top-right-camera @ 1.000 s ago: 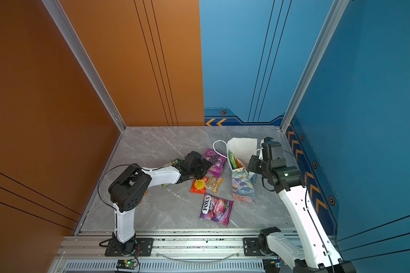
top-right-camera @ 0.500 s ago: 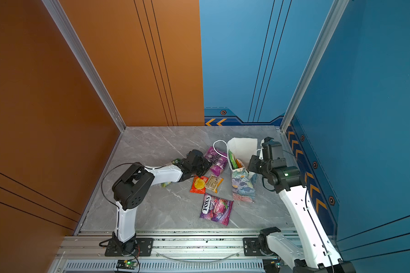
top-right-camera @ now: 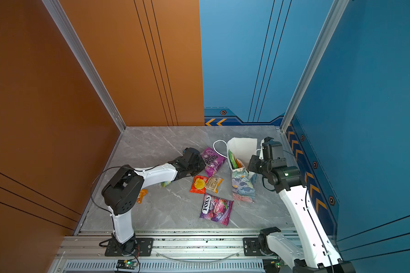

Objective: Place the snacks into the paper bag
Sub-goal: 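Grasp the purple grape packet edge with the left gripper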

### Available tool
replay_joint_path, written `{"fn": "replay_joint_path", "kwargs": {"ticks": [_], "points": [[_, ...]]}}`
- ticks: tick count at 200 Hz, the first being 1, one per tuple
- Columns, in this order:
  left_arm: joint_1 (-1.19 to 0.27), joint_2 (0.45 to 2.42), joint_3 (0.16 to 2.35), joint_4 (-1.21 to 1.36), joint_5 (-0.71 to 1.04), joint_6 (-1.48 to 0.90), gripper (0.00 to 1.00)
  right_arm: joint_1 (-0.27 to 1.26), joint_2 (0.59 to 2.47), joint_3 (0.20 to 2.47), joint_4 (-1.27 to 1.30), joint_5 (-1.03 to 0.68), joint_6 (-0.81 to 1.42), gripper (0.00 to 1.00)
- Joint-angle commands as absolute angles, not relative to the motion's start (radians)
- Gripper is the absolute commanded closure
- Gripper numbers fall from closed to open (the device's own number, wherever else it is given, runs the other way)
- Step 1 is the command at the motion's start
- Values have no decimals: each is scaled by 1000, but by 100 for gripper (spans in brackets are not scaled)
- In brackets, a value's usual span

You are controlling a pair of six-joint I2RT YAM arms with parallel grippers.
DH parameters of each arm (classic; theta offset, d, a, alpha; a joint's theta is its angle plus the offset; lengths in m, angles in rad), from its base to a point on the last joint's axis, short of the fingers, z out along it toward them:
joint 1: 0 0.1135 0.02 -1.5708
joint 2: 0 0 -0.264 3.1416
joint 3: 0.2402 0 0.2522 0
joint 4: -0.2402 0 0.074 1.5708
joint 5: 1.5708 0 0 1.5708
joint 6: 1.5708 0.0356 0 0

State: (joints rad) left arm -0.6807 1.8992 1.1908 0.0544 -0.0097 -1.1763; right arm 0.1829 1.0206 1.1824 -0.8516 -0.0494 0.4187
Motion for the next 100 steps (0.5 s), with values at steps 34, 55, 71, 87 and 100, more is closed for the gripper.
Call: {"fn": "replay_joint_path", "kwargs": {"ticks": [34, 55, 71, 87, 100], "points": [[-673, 1793, 1283, -180, -148, -899, 100, 181, 1023, 1186, -847, -53, 419, 98], [-677, 1763, 1317, -276, -161, -802, 100, 182, 1027, 1195, -853, -56, 423, 99], [-682, 1729, 1327, -314, -181, -732, 100, 184, 1020, 1193, -851, -49, 422, 99], [-685, 1682, 1337, -353, -204, -656, 100, 183, 1021, 1196, -852, -46, 420, 98], [-689, 1637, 1338, -374, -223, -589, 100, 185, 1026, 1202, -852, -48, 419, 99]]}}
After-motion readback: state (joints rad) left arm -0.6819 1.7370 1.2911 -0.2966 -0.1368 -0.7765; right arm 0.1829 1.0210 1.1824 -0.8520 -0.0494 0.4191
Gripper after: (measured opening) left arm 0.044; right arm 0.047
